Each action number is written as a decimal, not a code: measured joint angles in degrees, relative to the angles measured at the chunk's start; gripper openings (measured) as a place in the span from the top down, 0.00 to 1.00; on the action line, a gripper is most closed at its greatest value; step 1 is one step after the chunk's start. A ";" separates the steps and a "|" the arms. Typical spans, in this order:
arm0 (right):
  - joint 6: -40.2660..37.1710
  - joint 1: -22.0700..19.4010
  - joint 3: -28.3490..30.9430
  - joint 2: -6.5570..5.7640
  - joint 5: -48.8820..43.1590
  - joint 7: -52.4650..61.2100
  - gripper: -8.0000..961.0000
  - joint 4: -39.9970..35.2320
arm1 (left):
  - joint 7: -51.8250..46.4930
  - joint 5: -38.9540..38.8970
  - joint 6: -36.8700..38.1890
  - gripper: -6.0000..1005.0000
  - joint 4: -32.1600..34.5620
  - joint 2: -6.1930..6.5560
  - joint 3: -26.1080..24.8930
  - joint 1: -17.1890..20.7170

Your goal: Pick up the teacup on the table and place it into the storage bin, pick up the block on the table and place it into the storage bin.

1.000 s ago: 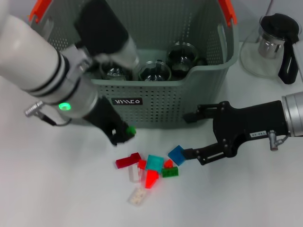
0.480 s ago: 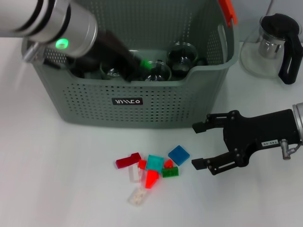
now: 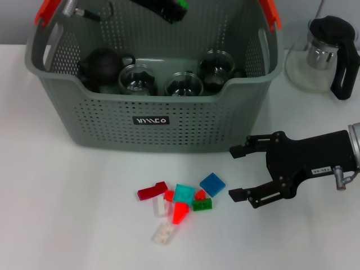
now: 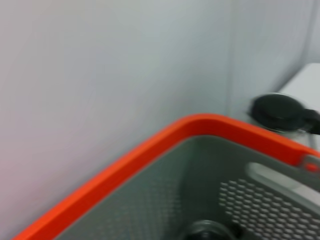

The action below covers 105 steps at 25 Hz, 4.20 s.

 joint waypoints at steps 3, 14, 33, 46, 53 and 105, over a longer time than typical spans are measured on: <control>0.03 0.17 0.02 -0.01 0.00 -0.01 0.02 0.00 | -0.40 0.01 -4.95 0.80 -6.06 0.86 -0.03 -1.67; 0.17 0.59 -0.18 0.05 -0.09 -0.08 0.02 0.00 | -0.84 -0.02 -11.08 0.65 -10.34 0.52 -2.91 -1.68; 2.21 0.88 0.02 0.86 -0.05 -0.56 0.02 0.00 | 11.80 -11.24 25.40 0.12 31.43 -3.87 7.03 16.96; 2.92 1.00 0.04 1.44 -0.08 -0.97 0.02 0.00 | 11.39 -8.83 32.38 0.07 25.86 -4.34 11.31 22.15; 2.90 1.51 0.04 1.68 -0.09 -0.49 0.02 0.00 | 9.19 -0.42 27.00 0.08 14.08 -4.23 16.01 19.92; 3.90 1.73 0.62 2.10 0.18 -0.89 0.02 0.00 | -2.08 11.52 10.99 0.39 -1.48 -4.36 37.67 13.54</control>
